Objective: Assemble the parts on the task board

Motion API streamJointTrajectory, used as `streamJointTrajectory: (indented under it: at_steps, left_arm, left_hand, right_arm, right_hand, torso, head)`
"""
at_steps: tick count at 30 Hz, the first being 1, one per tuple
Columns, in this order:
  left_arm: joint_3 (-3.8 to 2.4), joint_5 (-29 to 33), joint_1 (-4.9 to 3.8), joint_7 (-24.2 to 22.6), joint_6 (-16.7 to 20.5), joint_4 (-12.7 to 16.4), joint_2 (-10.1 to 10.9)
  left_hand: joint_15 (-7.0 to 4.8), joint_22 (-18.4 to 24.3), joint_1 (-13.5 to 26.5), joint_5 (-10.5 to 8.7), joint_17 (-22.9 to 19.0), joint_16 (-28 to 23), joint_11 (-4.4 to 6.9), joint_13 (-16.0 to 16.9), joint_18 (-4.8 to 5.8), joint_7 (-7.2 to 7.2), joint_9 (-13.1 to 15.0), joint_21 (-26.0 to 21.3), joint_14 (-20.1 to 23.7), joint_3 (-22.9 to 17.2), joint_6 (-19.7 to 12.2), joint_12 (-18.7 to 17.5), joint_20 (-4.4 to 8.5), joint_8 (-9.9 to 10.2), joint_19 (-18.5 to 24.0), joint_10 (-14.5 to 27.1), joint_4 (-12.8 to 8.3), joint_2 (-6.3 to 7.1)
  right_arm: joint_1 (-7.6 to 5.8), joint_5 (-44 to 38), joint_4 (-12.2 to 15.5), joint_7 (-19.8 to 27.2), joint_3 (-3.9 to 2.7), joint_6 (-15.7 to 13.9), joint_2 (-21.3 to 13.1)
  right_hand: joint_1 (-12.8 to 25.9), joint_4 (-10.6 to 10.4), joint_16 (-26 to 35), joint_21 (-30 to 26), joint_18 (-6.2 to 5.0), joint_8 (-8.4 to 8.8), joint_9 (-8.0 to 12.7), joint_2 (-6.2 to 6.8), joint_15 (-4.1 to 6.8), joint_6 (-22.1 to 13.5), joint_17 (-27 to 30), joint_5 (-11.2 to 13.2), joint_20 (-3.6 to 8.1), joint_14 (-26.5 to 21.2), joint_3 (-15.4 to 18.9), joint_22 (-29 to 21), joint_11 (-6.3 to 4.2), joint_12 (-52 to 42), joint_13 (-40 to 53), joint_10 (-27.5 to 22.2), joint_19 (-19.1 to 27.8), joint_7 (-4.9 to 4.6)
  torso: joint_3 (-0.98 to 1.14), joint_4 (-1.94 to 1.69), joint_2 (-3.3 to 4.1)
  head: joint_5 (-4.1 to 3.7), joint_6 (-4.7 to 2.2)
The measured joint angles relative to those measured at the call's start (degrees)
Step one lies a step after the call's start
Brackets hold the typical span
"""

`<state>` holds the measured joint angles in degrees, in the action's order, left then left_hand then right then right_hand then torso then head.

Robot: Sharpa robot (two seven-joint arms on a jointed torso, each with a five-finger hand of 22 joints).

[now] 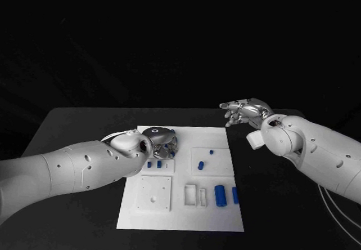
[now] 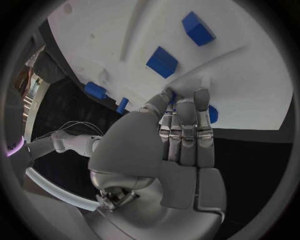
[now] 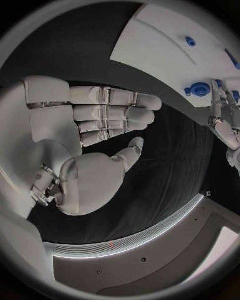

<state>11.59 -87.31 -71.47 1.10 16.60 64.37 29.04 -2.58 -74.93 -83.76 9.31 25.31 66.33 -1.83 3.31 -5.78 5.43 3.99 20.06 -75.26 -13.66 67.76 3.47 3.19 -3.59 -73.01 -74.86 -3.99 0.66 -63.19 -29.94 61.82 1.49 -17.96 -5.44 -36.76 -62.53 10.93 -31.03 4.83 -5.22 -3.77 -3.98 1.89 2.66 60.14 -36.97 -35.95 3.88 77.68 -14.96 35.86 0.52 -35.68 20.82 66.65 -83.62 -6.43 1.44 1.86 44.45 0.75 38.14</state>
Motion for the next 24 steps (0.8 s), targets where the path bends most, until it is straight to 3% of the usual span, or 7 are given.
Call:
streamJointTrajectory:
  at_steps: [9,15,19,24]
  left_arm:
    - [-0.13,0.4,0.30,-0.2,0.6,1.0,0.9]
    - [-0.63,0.5,0.56,-0.1,0.9,2.3,2.2]
    - [-1.51,0.7,0.80,0.0,0.9,3.4,3.2]
    - [-3.18,1.2,0.83,0.0,1.0,4.8,4.3]
  left_hand:
    - [0.04,-0.2,0.2,0.21,0.2,-0.7,-0.01,0.4,0.03,0.00,0.0,0.2,-0.4,0.2,0.0,0.1,0.00,0.1,0.0,0.0,-0.2,-0.38]
    - [0.17,0.0,0.2,0.22,0.3,-1.4,-0.40,0.3,0.31,0.00,-0.1,0.2,-0.7,0.2,0.0,0.1,-0.01,0.3,0.0,0.3,-0.2,-0.39]
    - [0.23,0.0,0.2,0.21,0.4,-1.4,-0.42,0.3,0.46,0.00,-0.1,0.2,-0.8,0.2,0.0,0.1,-0.01,0.3,0.0,0.3,-0.2,-0.39]
    - [0.03,0.0,0.2,0.20,0.5,-1.6,-0.43,0.2,0.56,0.30,-0.1,0.2,-1.0,0.0,-0.3,0.1,0.19,0.3,-0.2,0.3,-0.3,-0.39]
  right_arm:
    - [0.00,0.0,-0.1,0.6,0.00,-0.7,-0.1]
    - [0.00,0.0,-0.4,0.9,0.00,-1.0,-0.1]
    - [0.00,0.0,-0.6,1.1,0.00,-1.1,-0.1]
    - [0.00,0.0,-0.6,1.2,0.00,-1.3,-0.2]
  right_hand:
    - [0.0,0.2,0.0,0.0,0.00,0.00,0.0,0.00,0.00,0.0,0.1,-0.9,0.00,0.0,-0.3,0.0,0.00,0.0,-0.2,0.0,0.0,0.00]
    - [0.2,0.2,0.6,0.0,0.01,0.00,0.0,0.17,0.00,0.2,0.9,-0.9,0.00,0.0,-0.9,-0.5,-0.22,2.7,-2.4,1.9,0.0,0.17]
    - [0.2,0.2,0.9,0.0,0.01,0.00,0.0,0.18,0.00,0.3,1.4,-0.9,0.00,0.0,-0.9,-0.9,-0.22,3.6,-3.0,2.5,0.0,0.19]
    - [0.2,0.2,0.9,0.0,0.01,0.00,0.0,0.18,0.00,0.3,1.5,-0.9,0.00,0.0,-0.9,-1.0,-0.22,3.6,-3.0,2.5,0.0,0.25]
  torso:
    - [0.02,0.02,0.01]
    - [0.05,0.03,0.00]
    - [0.05,-0.01,-0.02]
    - [0.06,-0.05,-0.02]
  head:
    - [0.06,-0.15]
    - [0.16,-0.18]
    - [0.18,-0.20]
    - [0.52,-0.39]
